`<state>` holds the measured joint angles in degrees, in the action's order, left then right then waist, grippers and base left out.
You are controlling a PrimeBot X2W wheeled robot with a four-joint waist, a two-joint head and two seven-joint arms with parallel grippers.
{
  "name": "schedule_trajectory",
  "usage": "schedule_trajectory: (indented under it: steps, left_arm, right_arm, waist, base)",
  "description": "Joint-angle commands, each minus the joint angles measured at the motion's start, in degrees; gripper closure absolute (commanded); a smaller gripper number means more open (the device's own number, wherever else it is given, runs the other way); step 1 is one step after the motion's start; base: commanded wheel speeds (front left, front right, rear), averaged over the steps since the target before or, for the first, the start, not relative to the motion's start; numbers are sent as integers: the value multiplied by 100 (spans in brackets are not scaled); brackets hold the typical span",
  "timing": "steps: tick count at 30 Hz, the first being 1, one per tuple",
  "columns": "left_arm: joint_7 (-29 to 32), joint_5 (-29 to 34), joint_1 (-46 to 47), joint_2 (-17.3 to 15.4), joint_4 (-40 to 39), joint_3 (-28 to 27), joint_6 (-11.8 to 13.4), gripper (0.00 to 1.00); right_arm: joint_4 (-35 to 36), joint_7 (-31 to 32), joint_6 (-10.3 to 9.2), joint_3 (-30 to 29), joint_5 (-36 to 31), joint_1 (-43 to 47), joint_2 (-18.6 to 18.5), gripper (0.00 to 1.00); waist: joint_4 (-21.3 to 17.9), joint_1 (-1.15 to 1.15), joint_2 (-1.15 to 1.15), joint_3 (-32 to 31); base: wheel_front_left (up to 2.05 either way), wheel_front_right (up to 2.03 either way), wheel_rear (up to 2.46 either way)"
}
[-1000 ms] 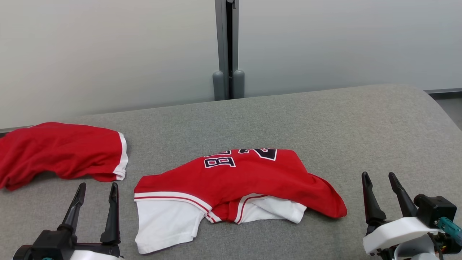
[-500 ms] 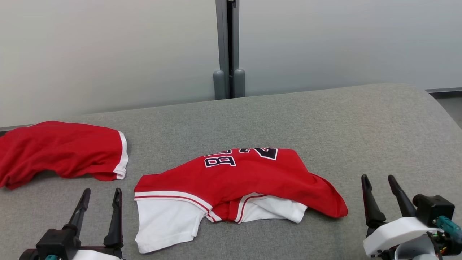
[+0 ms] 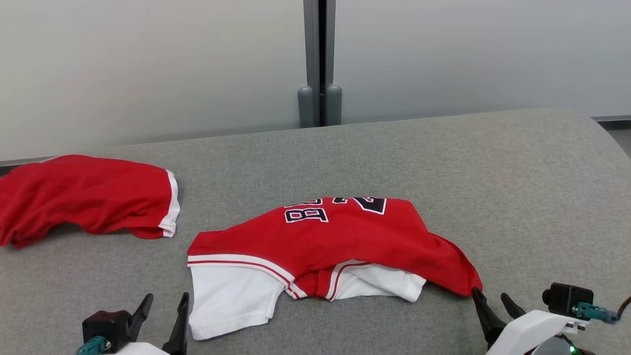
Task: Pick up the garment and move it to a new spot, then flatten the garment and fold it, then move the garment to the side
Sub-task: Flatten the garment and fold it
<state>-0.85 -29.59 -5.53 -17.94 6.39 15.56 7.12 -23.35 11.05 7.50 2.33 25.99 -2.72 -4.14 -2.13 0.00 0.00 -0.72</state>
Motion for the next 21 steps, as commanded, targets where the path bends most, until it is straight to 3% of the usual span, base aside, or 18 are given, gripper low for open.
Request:
schedule_trajectory:
  steps: [1, 21]
  left_arm:
    - [46, -36, 72, -42, 17, -1, -10, 0]
    - [744, -401, 646, 84, 672, 307, -357, 0]
  right_arm:
    - [-37, 45, -2, -59, 97, -103, 11, 0]
    - [-743, -83, -2, -18, 685, -753, 98, 0]
  waist:
    - [9, 0, 0, 29]
    - [78, 0, 0, 649]
  base:
    - [0, 0, 0]
    - [0, 0, 0]
